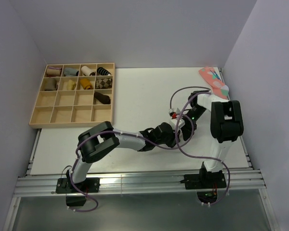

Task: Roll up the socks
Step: Roll the sock at the center of the board.

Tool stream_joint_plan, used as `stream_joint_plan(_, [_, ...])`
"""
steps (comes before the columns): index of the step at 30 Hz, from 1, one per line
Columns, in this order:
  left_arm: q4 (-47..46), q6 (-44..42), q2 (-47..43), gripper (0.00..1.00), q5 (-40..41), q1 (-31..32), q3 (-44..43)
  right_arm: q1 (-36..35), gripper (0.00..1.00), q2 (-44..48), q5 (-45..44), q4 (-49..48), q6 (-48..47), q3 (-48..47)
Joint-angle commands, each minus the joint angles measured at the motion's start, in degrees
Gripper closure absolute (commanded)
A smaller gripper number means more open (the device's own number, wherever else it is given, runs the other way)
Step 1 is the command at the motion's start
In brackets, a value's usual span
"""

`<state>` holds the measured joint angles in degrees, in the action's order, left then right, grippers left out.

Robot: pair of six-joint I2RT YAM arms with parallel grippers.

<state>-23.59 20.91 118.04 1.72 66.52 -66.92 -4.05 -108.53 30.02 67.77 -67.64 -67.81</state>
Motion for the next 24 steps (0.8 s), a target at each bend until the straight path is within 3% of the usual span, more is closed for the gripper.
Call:
stream_joint_plan(1, [8.6, 3.0, 2.5, 0.98, -3.5, 0.0, -0.1, 3.2, 0.5, 3.4, 3.5, -8.4, 2.0, -2.3])
stream_joint_plan(12, [13.0, 9.5, 5.5, 0.99, -9.4, -3.5, -2.6, 10.7, 0.48, 7.4, 8.6, -7.9, 2.3, -1.2])
stream_joint_plan(24, [17.4, 13.5, 8.0, 1.0, -16.8, -7.8, -5.7, 12.1, 0.41, 13.3, 9.4, -4.5, -13.6, 5.0])
